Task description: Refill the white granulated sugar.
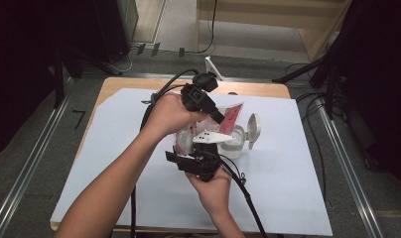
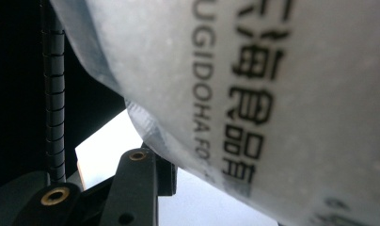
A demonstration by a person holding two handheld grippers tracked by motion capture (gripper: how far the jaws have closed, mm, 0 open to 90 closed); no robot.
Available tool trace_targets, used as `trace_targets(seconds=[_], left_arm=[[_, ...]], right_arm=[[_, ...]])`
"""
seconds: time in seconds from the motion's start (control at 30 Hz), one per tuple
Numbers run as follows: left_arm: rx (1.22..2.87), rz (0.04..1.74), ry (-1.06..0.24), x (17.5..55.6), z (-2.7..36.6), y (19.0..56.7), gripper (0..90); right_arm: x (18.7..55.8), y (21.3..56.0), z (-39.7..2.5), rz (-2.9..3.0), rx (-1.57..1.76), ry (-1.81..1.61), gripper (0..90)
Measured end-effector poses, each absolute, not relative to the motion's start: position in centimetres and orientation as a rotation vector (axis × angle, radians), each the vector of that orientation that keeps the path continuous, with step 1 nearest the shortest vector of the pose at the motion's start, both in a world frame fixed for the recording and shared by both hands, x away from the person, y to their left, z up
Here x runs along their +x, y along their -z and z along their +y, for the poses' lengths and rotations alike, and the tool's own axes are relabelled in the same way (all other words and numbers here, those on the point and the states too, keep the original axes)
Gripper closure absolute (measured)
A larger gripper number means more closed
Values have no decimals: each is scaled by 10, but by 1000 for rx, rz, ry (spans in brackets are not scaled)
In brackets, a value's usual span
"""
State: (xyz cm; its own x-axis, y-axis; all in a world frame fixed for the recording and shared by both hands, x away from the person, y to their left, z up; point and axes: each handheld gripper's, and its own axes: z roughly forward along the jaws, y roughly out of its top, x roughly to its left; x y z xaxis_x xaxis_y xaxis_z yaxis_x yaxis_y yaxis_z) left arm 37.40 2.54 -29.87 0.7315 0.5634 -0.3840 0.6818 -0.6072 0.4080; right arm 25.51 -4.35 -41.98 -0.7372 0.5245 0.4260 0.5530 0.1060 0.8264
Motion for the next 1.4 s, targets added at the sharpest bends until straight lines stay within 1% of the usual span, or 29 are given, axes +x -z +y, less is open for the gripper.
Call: trace_targets(seconds=[0.53,1.4], left_arm=[[2421,940,299,377,22,296,851],[2410,920,285,374,19,295,852]], right_arm=[[257,418,-44,-2305,-1137,1765,628],[255,419,-45,-2331,-1146,1779,629]])
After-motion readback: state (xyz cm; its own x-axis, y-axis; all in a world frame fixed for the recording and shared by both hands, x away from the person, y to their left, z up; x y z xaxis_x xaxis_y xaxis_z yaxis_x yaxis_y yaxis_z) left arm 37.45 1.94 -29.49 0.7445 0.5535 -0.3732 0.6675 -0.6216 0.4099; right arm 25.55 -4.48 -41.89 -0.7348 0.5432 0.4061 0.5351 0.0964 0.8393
